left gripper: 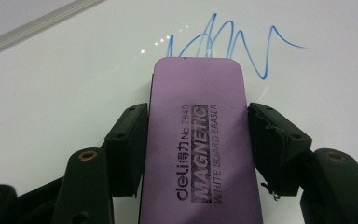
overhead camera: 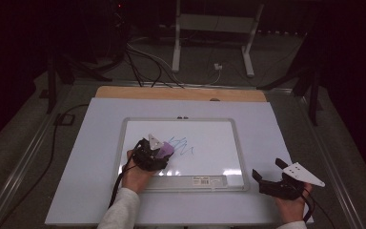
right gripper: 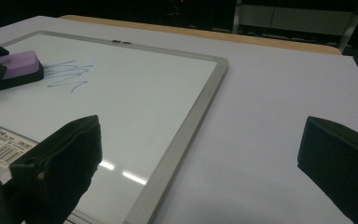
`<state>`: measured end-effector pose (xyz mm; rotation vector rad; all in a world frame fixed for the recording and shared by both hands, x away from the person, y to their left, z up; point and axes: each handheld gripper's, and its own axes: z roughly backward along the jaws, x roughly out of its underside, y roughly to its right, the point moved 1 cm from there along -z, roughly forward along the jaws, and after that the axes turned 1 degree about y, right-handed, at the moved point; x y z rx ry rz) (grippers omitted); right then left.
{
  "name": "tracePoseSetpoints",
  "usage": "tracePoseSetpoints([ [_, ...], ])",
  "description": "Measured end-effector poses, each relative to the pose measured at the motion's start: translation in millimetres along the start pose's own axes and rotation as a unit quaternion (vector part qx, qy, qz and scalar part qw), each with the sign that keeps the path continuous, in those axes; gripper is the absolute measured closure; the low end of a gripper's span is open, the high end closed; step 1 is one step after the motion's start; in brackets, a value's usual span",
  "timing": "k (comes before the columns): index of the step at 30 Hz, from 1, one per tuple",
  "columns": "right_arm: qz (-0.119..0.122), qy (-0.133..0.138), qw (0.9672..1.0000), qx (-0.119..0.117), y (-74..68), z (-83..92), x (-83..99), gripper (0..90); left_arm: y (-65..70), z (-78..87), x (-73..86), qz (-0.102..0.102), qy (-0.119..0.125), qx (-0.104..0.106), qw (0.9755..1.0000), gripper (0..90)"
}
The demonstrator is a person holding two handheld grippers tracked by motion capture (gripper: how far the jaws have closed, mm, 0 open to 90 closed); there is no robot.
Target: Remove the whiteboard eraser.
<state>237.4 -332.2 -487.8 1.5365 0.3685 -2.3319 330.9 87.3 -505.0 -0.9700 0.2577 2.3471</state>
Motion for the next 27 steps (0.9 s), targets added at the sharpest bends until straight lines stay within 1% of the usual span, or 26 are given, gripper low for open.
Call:
tracePoseSetpoints([
  [1, 0.000, 0.000, 1.0000, 0.000, 0.2, 0.1, 0.0, 0.0, -2.7, -0.4, -0.1, 0.005, 0.000, -0.007, 1.0000, 41.9],
  [3, 0.000, 0.000, 1.0000, 0.001, 0.5, 0.3, 0.0, 0.0, -9.4, -1.2, -0.4, 0.024, -0.002, -0.023, 0.9994, 41.9],
  [6, -0.001, 0.000, 1.0000, 0.001, 0.8, 0.3, 0.1, 0.0, -20.2, -2.1, -0.6, 0.045, -0.003, -0.047, 0.9978, 41.9],
  [7, -0.001, 0.000, 1.0000, 0.002, 0.9, 0.3, 0.1, 0.0, -23.7, -2.4, -0.5, 0.051, -0.003, -0.052, 0.9973, 41.9],
  [9, 0.000, -0.001, 1.0000, 0.001, 0.9, 0.0, 0.2, 0.0, -27.4, -3.7, -0.7, 0.062, -0.001, -0.050, 0.9968, 41.9],
  [11, 0.000, -0.001, 1.0000, 0.001, 0.7, -0.2, 0.2, 0.0, -26.6, -4.6, -1.4, 0.058, 0.000, -0.051, 0.9970, 41.9],
  [13, 0.000, -0.001, 1.0000, 0.001, 0.4, -0.3, 0.2, 0.0, -22.6, -5.6, -2.6, 0.054, 0.001, -0.046, 0.9975, 41.9],
  [15, 0.001, -0.002, 1.0000, 0.001, 0.1, -0.5, 0.2, 0.0, -16.7, -6.4, -4.1, 0.038, 0.001, -0.040, 0.9985, 41.9],
  [16, 0.000, -0.002, 1.0000, 0.001, -0.1, -0.5, 0.2, 0.0, -14.5, -6.9, -4.7, 0.035, 0.001, -0.037, 0.9987, 41.9],
  [19, 0.000, -0.002, 1.0000, 0.001, -0.1, -0.3, 0.1, 0.0, -9.3, -8.1, -5.9, 0.033, 0.003, -0.024, 0.9992, 41.9],
  [20, 0.000, -0.001, 1.0000, 0.001, -0.1, -0.3, 0.2, 0.0, -7.1, -8.4, -6.1, 0.032, 0.004, -0.016, 0.9994, 41.9],
  [21, 0.000, -0.001, 1.0000, 0.000, -0.1, -0.3, 0.1, 0.0, -4.5, -8.6, -6.2, 0.027, 0.005, -0.004, 0.9996, 41.9],
  [22, 0.000, -0.001, 1.0000, 0.000, 0.0, -0.3, 0.1, 0.0, -0.7, -9.2, -6.1, 0.017, 0.009, 0.011, 0.9998, 41.9],
  [23, 0.000, -0.001, 1.0000, 0.000, 0.0, -0.5, 0.1, 0.0, 3.1, -9.4, -6.2, 0.003, 0.011, 0.019, 0.9997, 41.8],
  [24, 0.001, -0.002, 1.0000, 0.000, 0.0, -0.6, 0.2, 0.0, 5.6, -9.8, -6.5, -0.006, 0.014, 0.022, 0.9996, 41.8],
  [25, 0.001, -0.002, 1.0000, 0.000, -0.1, -0.6, 0.2, 0.0, 5.9, -9.9, -6.9, -0.008, 0.013, 0.022, 0.9996, 41.9],
  [27, 0.000, -0.001, 1.0000, 0.000, -0.3, -0.3, 0.1, 0.0, 2.7, -10.6, -7.2, 0.000, 0.011, 0.025, 0.9996, 41.9],
])
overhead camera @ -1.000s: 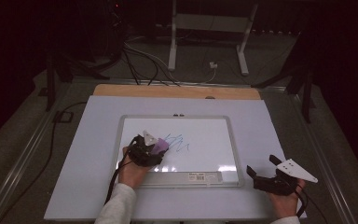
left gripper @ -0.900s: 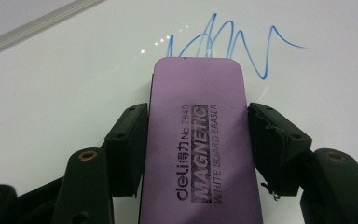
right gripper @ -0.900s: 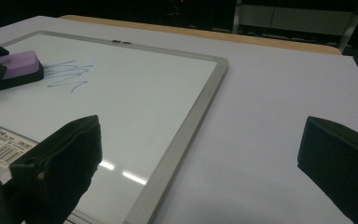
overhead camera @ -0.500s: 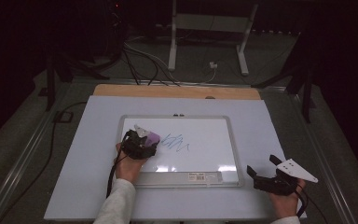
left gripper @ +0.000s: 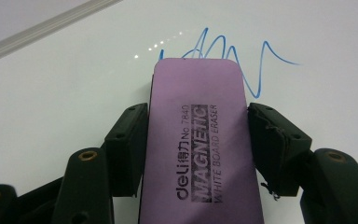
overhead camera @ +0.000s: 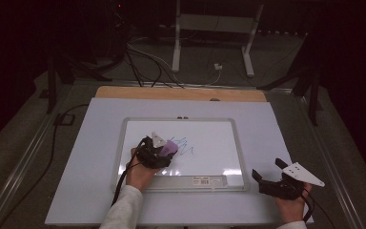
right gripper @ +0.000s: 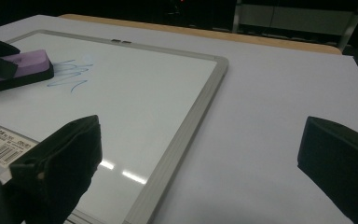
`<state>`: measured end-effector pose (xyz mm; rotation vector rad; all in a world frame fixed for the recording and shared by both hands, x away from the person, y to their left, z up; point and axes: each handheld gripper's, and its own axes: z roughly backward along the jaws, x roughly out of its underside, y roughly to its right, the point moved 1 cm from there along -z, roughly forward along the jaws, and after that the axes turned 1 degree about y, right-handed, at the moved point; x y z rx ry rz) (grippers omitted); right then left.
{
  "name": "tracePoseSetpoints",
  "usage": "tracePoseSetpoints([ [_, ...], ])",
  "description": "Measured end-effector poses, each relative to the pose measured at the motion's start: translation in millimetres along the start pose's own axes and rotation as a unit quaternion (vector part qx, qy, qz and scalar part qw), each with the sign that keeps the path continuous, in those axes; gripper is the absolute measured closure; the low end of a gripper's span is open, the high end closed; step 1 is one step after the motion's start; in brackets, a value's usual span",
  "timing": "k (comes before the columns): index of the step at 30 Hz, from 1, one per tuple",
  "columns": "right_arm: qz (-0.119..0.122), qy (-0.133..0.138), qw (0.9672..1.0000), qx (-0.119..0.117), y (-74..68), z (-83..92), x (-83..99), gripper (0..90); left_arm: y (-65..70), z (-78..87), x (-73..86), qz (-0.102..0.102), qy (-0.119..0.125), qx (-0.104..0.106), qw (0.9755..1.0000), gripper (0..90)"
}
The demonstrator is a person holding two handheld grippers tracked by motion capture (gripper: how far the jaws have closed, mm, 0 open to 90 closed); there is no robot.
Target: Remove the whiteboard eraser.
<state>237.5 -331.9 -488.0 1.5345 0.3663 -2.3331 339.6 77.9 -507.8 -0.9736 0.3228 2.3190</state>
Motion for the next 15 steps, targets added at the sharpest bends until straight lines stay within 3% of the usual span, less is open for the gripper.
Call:
tracePoseSetpoints([
  [4, 0.001, 0.000, 1.0000, 0.001, 0.7, 0.2, 0.1, 0.0, -10.8, -1.4, -3.2, 0.015, -0.007, -0.040, 0.9990, 41.9],
  [7, 0.001, 0.000, 1.0000, 0.001, 0.6, 0.3, 0.0, 0.0, -21.3, -3.6, -7.1, 0.020, -0.015, -0.078, 0.9966, 41.9],
  [11, 0.002, 0.000, 1.0000, 0.002, 0.8, 0.2, 0.1, 0.0, -30.0, -7.1, -9.5, 0.043, -0.014, -0.080, 0.9958, 41.9],
  [13, 0.002, 0.000, 1.0000, 0.002, 0.9, 0.1, 0.1, 0.0, -27.8, -7.6, -9.9, 0.042, -0.012, -0.084, 0.9956, 41.9],
  [15, 0.002, -0.001, 1.0000, 0.001, 0.6, -0.2, 0.1, 0.0, -23.5, -7.5, -10.2, 0.036, -0.014, -0.074, 0.9965, 41.9],
])
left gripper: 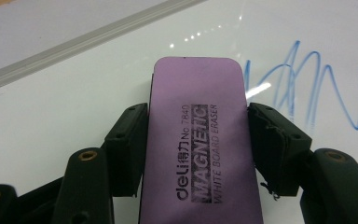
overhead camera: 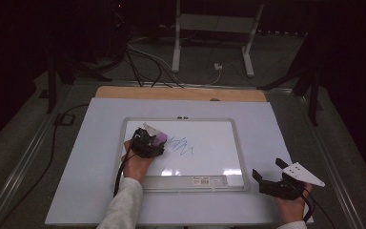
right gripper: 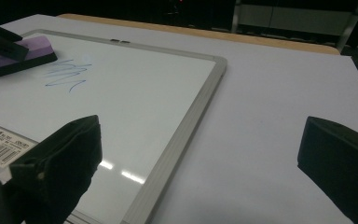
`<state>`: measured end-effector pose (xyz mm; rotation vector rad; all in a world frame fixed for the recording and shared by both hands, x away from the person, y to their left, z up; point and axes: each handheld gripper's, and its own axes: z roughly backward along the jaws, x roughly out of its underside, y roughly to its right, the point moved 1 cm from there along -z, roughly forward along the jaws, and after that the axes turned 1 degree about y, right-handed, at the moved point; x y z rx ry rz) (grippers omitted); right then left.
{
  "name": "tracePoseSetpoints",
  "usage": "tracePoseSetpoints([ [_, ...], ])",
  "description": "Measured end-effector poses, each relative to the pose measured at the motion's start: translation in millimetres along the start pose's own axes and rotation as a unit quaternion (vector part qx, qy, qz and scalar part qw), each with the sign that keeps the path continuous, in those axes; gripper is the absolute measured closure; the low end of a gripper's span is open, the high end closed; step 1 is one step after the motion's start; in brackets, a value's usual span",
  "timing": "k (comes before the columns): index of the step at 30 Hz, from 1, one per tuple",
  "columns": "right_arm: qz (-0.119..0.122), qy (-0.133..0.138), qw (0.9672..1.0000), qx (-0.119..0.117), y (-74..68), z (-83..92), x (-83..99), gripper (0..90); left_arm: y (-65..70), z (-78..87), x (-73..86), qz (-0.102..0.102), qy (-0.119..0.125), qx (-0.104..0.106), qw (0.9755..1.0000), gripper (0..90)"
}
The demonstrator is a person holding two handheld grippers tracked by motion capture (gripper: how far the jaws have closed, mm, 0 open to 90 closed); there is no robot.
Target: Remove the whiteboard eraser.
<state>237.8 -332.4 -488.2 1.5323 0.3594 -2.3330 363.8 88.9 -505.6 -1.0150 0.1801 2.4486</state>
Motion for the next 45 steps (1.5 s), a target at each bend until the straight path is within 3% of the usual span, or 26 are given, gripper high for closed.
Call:
tracePoseSetpoints([
  [4, 0.002, -0.001, 1.0000, -0.001, -0.9, -0.4, -0.1, 0.0, 16.6, 2.9, 0.6, -0.022, 0.000, 0.020, 0.9996, 41.9],
  [8, 0.002, -0.001, 1.0000, -0.001, -1.0, -0.4, 0.0, 0.0, 33.0, 5.9, 3.1, -0.041, 0.004, 0.061, 0.9973, 41.9],
  [11, 0.003, -0.001, 1.0000, -0.001, -1.1, -0.4, 0.0, 0.0, 34.7, 6.0, 2.9, -0.044, 0.005, 0.065, 0.9969, 41.9],
  [15, 0.003, -0.001, 1.0000, 0.000, -0.6, -0.1, 0.1, 0.0, 23.6, 3.4, -0.1, -0.033, -0.001, 0.032, 0.9990, 41.9],
  [19, 0.004, -0.001, 1.0000, 0.002, -0.4, 0.0, 0.1, 0.0, 6.1, -0.1, -3.3, -0.007, -0.008, -0.005, 0.9999, 41.9],
  [23, 0.005, -0.002, 1.0000, 0.002, -0.3, -0.2, 0.1, 0.0, -4.8, -2.1, -3.3, 0.017, -0.009, -0.008, 0.9998, 41.9],
  [25, 0.005, -0.001, 1.0000, 0.003, -0.2, -0.1, 0.1, 0.0, -1.9, -1.6, -3.5, 0.011, -0.010, -0.014, 0.9998, 41.9],
  [27, 0.005, -0.001, 1.0000, 0.003, -0.3, -0.2, 0.1, 0.0, 3.5, -0.9, -3.9, 0.004, -0.012, -0.007, 0.9999, 41.9],
  [30, 0.006, -0.002, 1.0000, 0.002, -1.0, -0.4, 0.1, 0.0, 20.1, 1.7, -4.2, -0.024, -0.012, 0.010, 0.9996, 41.9],
  [34, 0.005, -0.002, 1.0000, 0.002, -1.3, -0.4, 0.0, 0.0, 43.5, 5.5, -1.1, -0.048, -0.005, 0.065, 0.9967, 42.0],
  [38, 0.006, -0.001, 1.0000, 0.002, -1.3, -0.2, 0.0, 0.0, 49.1, 6.9, -0.1, -0.057, -0.003, 0.068, 0.9960, 41.9],
  [41, 0.006, -0.001, 1.0000, 0.003, -1.2, 0.0, 0.0, 0.0, 41.3, 5.8, -2.3, -0.056, -0.008, 0.035, 0.9978, 41.9],
  [45, 0.008, -0.002, 1.0000, 0.004, -1.1, -0.2, 0.1, 0.0, 22.0, 3.1, -4.2, -0.019, -0.016, -0.002, 0.9997, 42.0],
])
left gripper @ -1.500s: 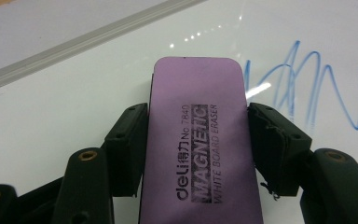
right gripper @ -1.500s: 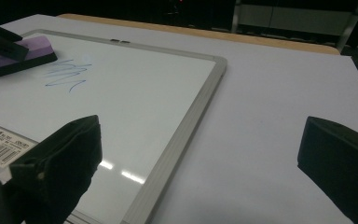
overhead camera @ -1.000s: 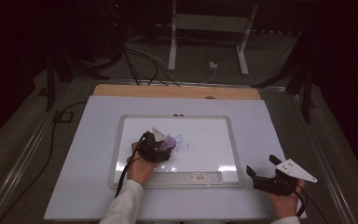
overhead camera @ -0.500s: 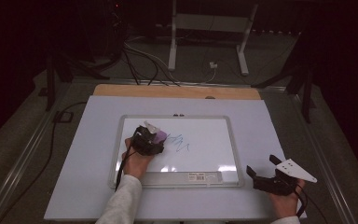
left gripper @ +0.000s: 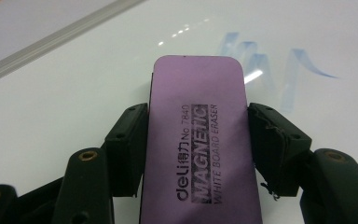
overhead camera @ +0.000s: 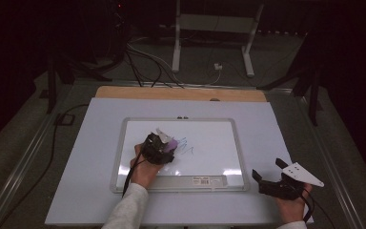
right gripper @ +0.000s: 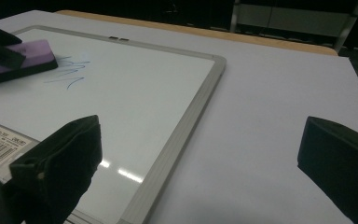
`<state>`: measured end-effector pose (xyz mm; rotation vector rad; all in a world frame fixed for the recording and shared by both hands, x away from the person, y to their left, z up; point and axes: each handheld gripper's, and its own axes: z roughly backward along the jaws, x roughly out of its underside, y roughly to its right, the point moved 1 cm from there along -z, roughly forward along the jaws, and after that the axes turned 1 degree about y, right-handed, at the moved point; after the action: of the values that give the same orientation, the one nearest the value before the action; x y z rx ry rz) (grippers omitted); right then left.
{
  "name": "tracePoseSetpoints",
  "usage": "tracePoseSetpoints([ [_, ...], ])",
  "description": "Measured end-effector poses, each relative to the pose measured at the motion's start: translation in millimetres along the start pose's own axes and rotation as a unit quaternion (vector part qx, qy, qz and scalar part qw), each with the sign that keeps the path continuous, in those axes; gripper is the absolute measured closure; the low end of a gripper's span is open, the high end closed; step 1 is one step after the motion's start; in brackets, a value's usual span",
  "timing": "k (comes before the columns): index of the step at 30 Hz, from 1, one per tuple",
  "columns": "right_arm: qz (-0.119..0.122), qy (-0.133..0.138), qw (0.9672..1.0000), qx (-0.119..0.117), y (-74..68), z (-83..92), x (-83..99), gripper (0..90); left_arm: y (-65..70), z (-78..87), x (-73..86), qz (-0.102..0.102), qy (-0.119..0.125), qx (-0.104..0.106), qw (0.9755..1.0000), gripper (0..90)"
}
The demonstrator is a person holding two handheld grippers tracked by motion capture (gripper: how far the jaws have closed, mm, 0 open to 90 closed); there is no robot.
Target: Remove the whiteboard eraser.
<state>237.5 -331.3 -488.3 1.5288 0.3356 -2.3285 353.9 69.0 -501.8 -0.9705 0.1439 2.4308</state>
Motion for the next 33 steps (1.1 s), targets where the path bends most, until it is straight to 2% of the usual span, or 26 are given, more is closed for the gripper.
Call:
tracePoseSetpoints([
  [3, 0.002, -0.001, 1.0000, 0.000, -0.2, 0.0, -0.1, 0.0, -11.6, -1.9, 0.3, 0.026, -0.002, -0.011, 0.9996, 42.0],
  [5, 0.003, -0.001, 1.0000, 0.000, -0.3, -0.2, 0.0, 0.0, -13.9, -3.3, -0.1, 0.037, 0.000, -0.008, 0.9993, 41.9],
  [6, 0.003, -0.002, 1.0000, 0.000, -0.5, -0.2, -0.1, 0.0, -12.8, -3.4, -0.5, 0.036, -0.001, -0.011, 0.9993, 42.0],
  [9, 0.004, -0.001, 1.0000, 0.000, -0.9, -0.5, -0.1, 0.0, -3.4, -2.7, -1.4, 0.020, -0.001, 0.001, 0.9998, 41.9],
  [13, 0.005, -0.002, 1.0000, 0.000, -1.5, -0.8, 0.0, 0.0, 22.0, -0.4, -2.6, -0.015, 0.004, 0.019, 0.9997, 41.9],
  [16, 0.006, -0.002, 1.0000, -0.001, -1.6, -0.6, -0.1, 0.0, 40.5, 2.0, -3.1, -0.037, 0.007, 0.044, 0.9983, 41.9],
  [18, 0.006, -0.002, 1.0000, -0.001, -1.7, -0.5, -0.1, 0.0, 49.2, 3.2, -3.6, -0.056, 0.007, 0.052, 0.9970, 41.9],
  [20, 0.006, -0.001, 1.0000, -0.001, -1.7, -0.3, -0.2, 0.0, 52.4, 3.1, -4.0, -0.065, 0.011, 0.050, 0.9966, 41.9],
  [22, 0.006, -0.001, 1.0000, 0.000, -1.4, 0.0, -0.2, 0.0, 49.0, 2.4, -3.9, -0.063, 0.011, 0.054, 0.9965, 41.9],
  [24, 0.006, -0.001, 1.0000, 0.001, -1.1, 0.2, -0.2, 0.0, 43.1, 1.1, -4.5, -0.062, 0.011, 0.033, 0.9975, 41.9],
  [28, 0.006, -0.001, 1.0000, 0.001, -0.8, 0.7, -0.2, 0.0, 19.7, -3.2, -5.0, -0.026, 0.007, -0.002, 0.9996, 41.9],
  [31, 0.006, -0.001, 1.0000, 0.002, -0.7, 0.6, -0.2, 0.0, 5.3, -5.0, -4.7, 0.000, 0.003, -0.024, 0.9997, 42.0],
  [33, 0.007, -0.001, 1.0000, 0.002, -0.7, 0.4, -0.1, 0.0, 1.1, -5.6, -4.4, 0.014, 0.002, -0.018, 0.9997, 41.9],
])
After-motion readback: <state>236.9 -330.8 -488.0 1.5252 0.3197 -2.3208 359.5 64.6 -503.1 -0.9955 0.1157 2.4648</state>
